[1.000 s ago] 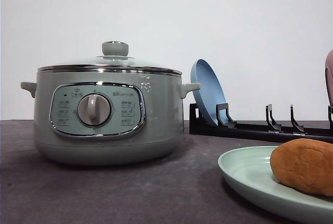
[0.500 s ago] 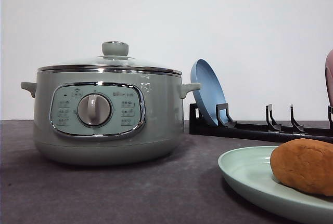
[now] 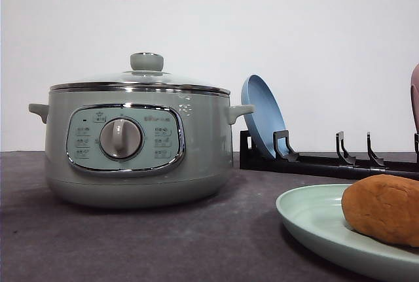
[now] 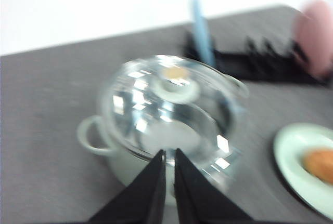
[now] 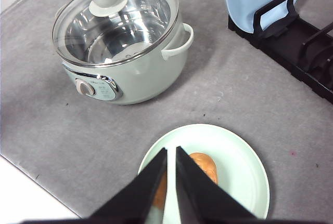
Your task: Transfer potato from steamer to green plate
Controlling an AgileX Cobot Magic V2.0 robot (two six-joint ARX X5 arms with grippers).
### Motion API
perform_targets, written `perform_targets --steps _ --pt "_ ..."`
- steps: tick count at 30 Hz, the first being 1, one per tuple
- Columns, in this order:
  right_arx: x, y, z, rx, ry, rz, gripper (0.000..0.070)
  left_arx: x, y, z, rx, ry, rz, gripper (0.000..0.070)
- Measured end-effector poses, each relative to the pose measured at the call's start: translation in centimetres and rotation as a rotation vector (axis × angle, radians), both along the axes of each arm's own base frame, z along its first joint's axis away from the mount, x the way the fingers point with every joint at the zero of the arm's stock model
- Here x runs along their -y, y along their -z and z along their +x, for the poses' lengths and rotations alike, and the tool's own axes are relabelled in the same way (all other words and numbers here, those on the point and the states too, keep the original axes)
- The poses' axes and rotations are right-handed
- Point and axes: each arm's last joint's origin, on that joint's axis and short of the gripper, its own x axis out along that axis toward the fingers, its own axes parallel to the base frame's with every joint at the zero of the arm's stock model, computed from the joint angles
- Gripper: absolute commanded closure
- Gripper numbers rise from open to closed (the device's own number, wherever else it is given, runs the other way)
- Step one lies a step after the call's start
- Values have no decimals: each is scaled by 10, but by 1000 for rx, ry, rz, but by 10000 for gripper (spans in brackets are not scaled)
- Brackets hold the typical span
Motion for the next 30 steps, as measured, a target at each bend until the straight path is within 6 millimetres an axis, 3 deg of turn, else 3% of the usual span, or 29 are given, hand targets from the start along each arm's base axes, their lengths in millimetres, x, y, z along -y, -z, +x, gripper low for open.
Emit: perform_targets --steps 4,8,14,23,30 --pt "0 0 0 0 0 0 684 -11 44 17 109 -178 -33 678" --pt "0 0 0 1 0 0 684 -22 94 22 198 -302 -48 678" --pt "0 0 0 0 0 0 684 -28 163 19 129 -357 -24 678" --pt "0 0 0 0 0 0 684 -31 203 18 114 -400 -52 678" --pt "0 0 0 0 0 0 684 -31 208 20 151 -402 -77 678"
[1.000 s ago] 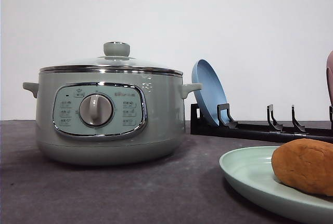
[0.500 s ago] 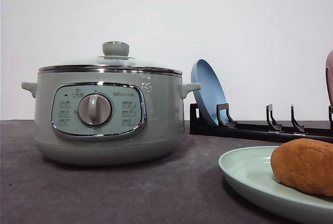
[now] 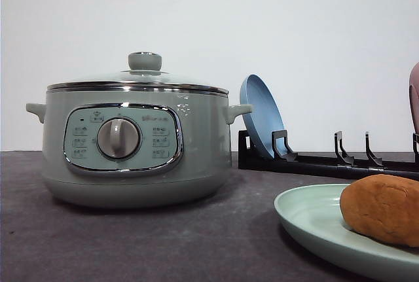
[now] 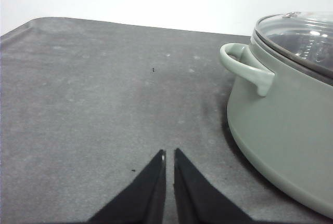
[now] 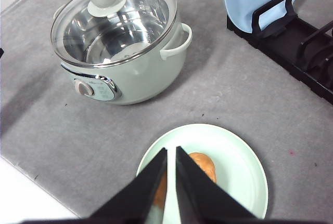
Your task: Transfer potato from steamer to green plate
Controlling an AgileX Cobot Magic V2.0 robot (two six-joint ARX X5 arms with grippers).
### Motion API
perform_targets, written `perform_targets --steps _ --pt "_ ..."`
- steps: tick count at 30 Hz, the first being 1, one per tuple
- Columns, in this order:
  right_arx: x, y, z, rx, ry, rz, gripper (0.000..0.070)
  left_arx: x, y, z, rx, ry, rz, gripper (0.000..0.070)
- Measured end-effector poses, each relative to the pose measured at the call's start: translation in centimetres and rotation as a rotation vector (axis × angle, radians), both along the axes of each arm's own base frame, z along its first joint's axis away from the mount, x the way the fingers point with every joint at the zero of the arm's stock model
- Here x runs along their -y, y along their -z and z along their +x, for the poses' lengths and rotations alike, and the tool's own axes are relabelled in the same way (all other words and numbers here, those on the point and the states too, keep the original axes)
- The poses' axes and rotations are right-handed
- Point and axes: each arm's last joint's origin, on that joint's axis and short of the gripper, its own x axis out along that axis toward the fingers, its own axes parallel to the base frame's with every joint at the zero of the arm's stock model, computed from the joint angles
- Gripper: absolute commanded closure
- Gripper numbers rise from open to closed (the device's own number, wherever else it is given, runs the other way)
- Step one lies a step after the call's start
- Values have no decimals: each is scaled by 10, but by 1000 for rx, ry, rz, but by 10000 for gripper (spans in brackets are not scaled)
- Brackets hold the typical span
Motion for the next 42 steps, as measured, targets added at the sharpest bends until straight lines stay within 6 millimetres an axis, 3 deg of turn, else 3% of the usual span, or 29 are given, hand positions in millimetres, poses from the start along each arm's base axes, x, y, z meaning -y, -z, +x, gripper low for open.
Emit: perform_targets --steps 33,39,42 --pt "0 0 -1 2 0 1 684 0 0 0 0 2 9 678" --pt "9 -1 2 85 147 9 684 0 0 0 0 2 9 678" --pt "15 15 8 155 240 35 684 0 0 0 0 2 9 678"
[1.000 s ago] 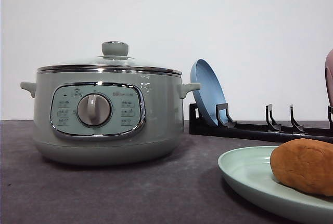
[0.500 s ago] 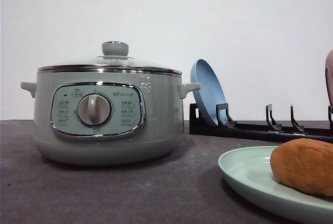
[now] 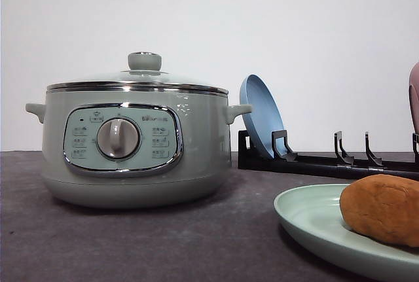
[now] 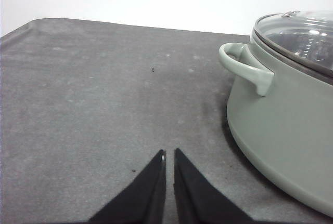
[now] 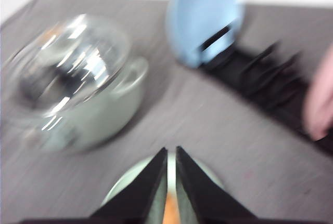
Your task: Transfer potato from steamer to green plate
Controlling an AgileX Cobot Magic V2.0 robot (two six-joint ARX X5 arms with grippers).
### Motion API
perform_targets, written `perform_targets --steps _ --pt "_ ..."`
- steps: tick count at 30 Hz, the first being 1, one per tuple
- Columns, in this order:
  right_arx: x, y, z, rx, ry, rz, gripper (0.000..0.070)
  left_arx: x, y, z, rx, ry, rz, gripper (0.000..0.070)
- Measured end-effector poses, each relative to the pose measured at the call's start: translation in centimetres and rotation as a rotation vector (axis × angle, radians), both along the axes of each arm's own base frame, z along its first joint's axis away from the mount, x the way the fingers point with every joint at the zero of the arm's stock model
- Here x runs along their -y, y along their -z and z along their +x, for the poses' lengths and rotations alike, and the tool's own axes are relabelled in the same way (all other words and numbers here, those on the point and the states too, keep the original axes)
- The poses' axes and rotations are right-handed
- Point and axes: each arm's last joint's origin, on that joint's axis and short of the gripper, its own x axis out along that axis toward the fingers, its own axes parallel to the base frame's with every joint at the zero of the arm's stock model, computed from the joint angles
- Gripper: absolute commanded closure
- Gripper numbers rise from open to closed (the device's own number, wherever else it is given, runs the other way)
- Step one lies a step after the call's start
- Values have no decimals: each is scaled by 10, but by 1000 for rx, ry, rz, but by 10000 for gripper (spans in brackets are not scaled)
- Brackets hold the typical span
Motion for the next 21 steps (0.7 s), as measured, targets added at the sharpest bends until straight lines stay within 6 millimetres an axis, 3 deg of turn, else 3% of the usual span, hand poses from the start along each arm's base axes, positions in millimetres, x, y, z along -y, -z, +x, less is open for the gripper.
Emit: perform_targets --steps 10,16,21 --pt "18 107 23 424 264 -8 684 0 0 0 0 0 0 678" --pt "24 185 27 303 331 -67 684 0 0 0 0 0 0 678" --pt "24 201 25 307 333 -73 684 0 0 0 0 0 0 678"
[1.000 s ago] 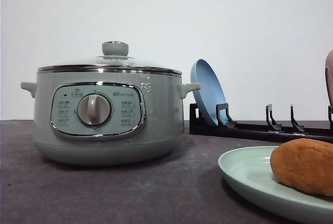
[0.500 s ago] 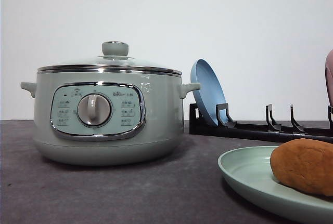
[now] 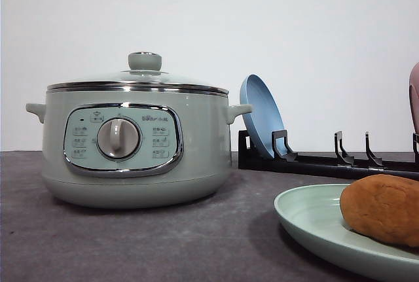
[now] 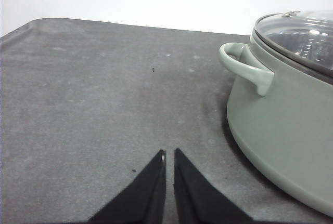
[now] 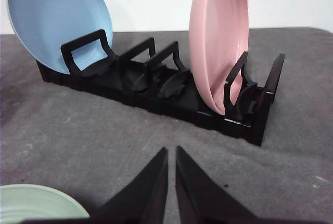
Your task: Transfer potato from steamer to green plate
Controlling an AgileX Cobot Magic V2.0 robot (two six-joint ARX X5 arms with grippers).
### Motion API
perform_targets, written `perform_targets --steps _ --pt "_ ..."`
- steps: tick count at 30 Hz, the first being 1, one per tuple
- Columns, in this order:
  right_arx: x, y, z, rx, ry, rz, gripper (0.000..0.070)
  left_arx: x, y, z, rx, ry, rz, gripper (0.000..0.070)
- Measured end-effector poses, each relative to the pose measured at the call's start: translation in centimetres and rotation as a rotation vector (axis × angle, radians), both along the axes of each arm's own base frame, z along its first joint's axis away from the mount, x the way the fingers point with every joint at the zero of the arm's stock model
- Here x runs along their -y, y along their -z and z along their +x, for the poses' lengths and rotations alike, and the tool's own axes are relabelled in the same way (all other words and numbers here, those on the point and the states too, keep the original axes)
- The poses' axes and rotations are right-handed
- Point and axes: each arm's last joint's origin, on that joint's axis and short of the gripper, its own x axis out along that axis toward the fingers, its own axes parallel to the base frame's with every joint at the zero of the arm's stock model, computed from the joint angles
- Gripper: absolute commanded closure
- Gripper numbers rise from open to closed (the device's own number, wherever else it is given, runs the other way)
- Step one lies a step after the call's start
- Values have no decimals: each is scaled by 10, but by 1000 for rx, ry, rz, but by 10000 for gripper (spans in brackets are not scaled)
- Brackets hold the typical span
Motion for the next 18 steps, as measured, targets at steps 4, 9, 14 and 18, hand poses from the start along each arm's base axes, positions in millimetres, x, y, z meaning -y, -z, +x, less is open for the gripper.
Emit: perform_targets --steps 4,9,14,18 --pt "0 0 -2 2 -1 -7 684 0 0 0 0 0 0 678" --pt "0 4 -4 -31 -4 -26 684 0 0 0 0 0 0 678" --pt "0 4 -4 -35 -5 -37 684 0 0 0 0 0 0 678" --pt "0 4 -4 -34 -5 -38 684 0 0 0 0 0 0 678"
